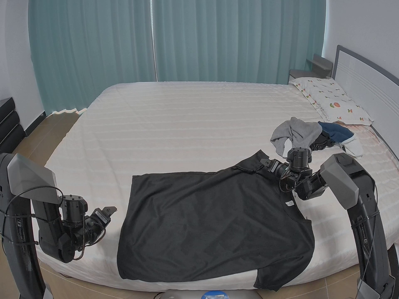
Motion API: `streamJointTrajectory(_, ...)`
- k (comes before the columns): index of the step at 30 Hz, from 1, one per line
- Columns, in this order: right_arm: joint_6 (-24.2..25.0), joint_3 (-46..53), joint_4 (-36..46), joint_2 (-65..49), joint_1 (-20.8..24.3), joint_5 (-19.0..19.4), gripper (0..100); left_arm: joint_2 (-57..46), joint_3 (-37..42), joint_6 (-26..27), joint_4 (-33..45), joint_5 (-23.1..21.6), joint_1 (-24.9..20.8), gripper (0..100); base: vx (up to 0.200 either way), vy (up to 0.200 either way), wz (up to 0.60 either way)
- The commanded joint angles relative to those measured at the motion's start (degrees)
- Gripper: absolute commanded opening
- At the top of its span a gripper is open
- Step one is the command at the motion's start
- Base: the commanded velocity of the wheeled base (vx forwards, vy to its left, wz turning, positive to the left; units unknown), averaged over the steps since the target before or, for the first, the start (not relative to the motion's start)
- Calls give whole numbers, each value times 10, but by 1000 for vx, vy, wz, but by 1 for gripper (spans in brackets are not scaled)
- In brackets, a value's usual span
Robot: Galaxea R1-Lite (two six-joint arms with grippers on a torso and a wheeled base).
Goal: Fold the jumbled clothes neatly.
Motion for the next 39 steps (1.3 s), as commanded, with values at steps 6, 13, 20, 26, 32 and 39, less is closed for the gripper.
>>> streamJointTrajectory(6,40,249,-73,-175,-48,45,100,-48,-31,-25,4,2,-2,100,0,0,0)
streamJointTrajectory(13,86,444,-198,-221,-62,56,100,-43,-102,-21,19,4,-8,100,0,0,0)
streamJointTrajectory(20,163,543,-268,-236,-65,58,100,-33,-262,-14,173,3,-9,100,0,0,0)
streamJointTrajectory(26,248,576,-323,-220,-72,81,100,44,-451,-13,281,-6,-21,100,0,0,0)
streamJointTrajectory(32,274,617,-451,-179,-77,110,100,148,-621,-16,340,-21,-35,100,0,0,0)
streamJointTrajectory(39,255,635,-471,-168,-71,114,100,220,-718,-1,357,3,-37,100,0,0,0)
